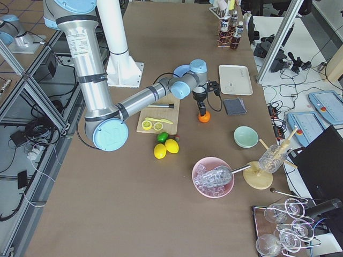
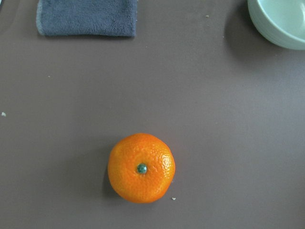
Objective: Pick orange to plate
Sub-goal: 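Lower the right gripper over the orange tangerine and grasp it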
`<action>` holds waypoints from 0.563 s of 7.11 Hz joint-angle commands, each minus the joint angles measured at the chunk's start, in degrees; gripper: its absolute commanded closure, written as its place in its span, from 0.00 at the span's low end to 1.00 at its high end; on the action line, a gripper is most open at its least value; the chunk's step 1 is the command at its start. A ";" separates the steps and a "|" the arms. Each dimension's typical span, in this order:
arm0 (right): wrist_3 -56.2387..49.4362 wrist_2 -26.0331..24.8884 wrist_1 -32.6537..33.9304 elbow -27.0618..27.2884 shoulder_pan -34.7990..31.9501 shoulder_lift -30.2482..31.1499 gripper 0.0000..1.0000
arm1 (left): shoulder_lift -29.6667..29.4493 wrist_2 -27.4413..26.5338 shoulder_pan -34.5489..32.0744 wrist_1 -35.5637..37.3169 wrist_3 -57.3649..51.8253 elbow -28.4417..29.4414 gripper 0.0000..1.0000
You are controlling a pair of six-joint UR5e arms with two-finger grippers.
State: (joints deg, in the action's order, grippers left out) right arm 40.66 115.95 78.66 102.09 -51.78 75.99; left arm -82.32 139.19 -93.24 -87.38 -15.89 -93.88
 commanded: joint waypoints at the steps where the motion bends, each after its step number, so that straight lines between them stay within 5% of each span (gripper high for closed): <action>1: 4.33 -0.29 -0.26 -2.24 1.16 -1.11 0.00 | 0.05 0.29 0.25 -2.96 -0.02 0.10 0.02; 4: 8.91 -0.20 -9.39 -15.31 2.04 -7.68 0.00 | 0.14 0.29 0.34 -4.55 -0.02 0.10 0.02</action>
State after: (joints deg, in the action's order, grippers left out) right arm 48.27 115.73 72.31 91.76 -50.05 70.91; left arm -82.21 139.48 -92.97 -91.39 -15.91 -93.86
